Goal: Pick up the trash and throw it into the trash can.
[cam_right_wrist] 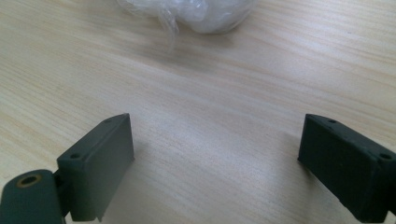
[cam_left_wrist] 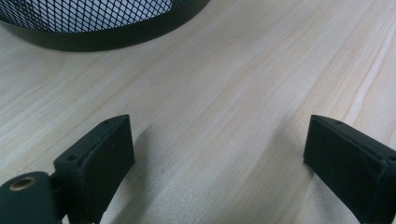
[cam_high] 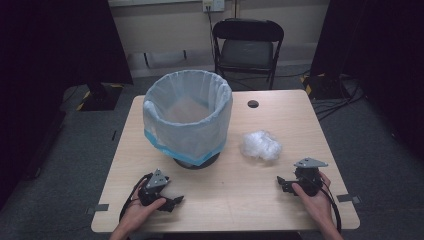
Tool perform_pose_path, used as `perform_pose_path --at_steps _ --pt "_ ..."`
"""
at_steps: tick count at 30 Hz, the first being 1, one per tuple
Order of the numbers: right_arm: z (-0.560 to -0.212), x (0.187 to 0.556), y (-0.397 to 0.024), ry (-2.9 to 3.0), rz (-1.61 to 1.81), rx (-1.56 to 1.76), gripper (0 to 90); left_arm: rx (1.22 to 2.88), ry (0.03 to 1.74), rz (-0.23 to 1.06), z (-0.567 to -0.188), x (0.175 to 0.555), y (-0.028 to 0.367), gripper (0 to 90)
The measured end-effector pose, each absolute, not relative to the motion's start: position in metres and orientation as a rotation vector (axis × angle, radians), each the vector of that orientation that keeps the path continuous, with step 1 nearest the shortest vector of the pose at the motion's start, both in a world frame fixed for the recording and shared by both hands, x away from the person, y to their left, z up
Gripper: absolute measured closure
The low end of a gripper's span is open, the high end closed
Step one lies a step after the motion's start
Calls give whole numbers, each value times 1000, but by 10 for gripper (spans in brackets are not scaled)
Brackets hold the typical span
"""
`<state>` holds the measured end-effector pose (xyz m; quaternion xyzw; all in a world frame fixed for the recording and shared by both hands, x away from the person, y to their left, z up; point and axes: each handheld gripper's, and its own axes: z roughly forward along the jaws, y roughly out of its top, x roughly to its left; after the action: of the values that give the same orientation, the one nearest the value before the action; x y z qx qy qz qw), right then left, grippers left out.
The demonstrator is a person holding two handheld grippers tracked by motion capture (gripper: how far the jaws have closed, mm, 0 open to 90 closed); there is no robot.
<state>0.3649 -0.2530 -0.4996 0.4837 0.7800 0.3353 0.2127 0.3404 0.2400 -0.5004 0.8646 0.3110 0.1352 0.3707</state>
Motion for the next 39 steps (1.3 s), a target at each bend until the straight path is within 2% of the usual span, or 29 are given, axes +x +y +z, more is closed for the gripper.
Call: perform_pose_path --at_steps 7,12,23,32,39 --pt "-500 365 -253 2162 933 1349 95 2218 797 347 -500 340 240 80" --pt "-495 367 -254 2169 931 1382 164 2224 790 354 -500 341 240 76" --pt "-466 371 -242 2196 1012 1272 136 2225 789 354 -500 341 240 77" --pt "-434 411 -222 2213 1073 1145 155 2225 788 351 -500 341 240 76" --pt "-432 444 -207 2233 1094 1122 136 2225 788 350 -500 341 240 76"
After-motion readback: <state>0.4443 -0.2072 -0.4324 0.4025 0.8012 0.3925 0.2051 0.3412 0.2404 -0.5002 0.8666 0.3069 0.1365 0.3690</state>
